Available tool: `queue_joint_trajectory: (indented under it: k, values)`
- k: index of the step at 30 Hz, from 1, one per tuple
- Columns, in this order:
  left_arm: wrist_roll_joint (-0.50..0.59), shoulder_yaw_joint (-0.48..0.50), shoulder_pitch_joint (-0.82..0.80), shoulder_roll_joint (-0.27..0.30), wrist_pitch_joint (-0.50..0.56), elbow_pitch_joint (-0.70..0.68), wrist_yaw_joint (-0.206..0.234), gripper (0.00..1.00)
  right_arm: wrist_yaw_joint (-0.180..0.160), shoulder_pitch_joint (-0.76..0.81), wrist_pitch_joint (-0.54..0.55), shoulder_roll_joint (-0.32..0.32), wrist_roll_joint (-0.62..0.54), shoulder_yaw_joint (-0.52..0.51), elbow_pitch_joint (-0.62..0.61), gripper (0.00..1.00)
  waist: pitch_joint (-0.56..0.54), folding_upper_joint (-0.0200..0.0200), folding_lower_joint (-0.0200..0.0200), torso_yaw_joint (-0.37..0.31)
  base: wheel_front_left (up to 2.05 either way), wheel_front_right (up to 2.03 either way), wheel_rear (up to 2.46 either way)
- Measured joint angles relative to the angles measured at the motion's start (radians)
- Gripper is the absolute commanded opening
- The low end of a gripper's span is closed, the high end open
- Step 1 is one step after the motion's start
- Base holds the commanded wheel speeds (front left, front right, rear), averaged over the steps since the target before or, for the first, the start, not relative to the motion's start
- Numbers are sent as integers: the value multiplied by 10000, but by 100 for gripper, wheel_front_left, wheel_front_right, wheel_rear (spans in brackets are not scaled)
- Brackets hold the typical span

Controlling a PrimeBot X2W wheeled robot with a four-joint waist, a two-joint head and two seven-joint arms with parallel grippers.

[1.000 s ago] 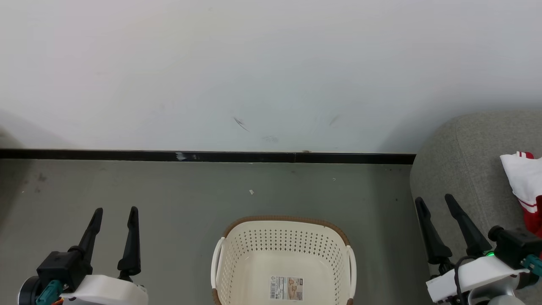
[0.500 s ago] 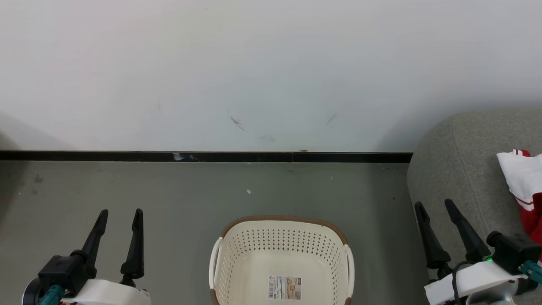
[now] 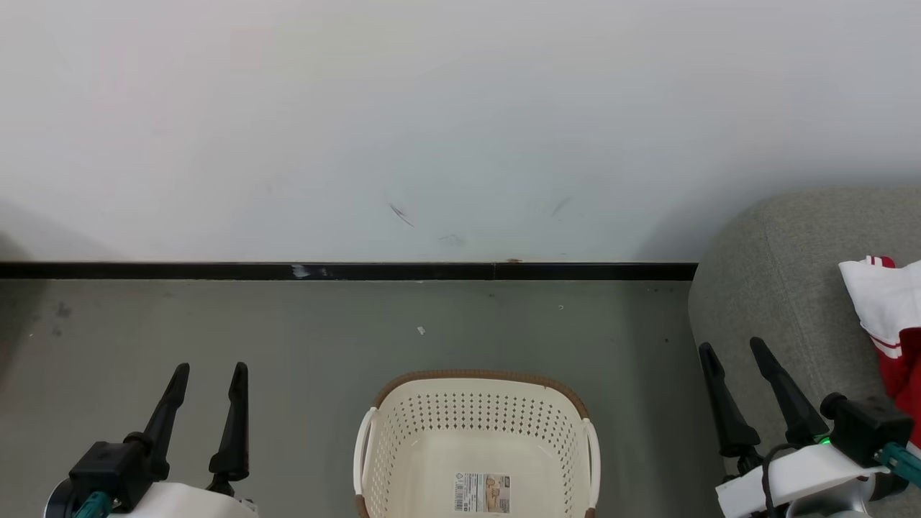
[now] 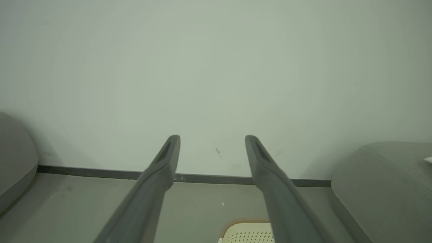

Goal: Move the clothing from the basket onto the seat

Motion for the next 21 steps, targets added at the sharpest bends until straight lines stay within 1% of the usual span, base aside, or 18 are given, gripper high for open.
queue_joint_trajectory:
  k: [14, 15, 21]
  values:
    - [332, 474, 4, -297, 0, 88, -447, 100, 0, 137, 0, 50, -86, 12, -29, 100, -29, 0, 0, -89, 0, 0, 0]
    - [330, 500, 4, -345, 0, 94, -522, 0, 0, 136, 0, 50, -86, 12, -31, 0, -27, 0, 0, -95, 0, 0, 0]
    - [328, 324, 267, -794, 31, 765, -514, 0, -4, 469, 15, 230, -84, 100, 627, 0, -28, 0, 0, -97, 0, 0, 0]
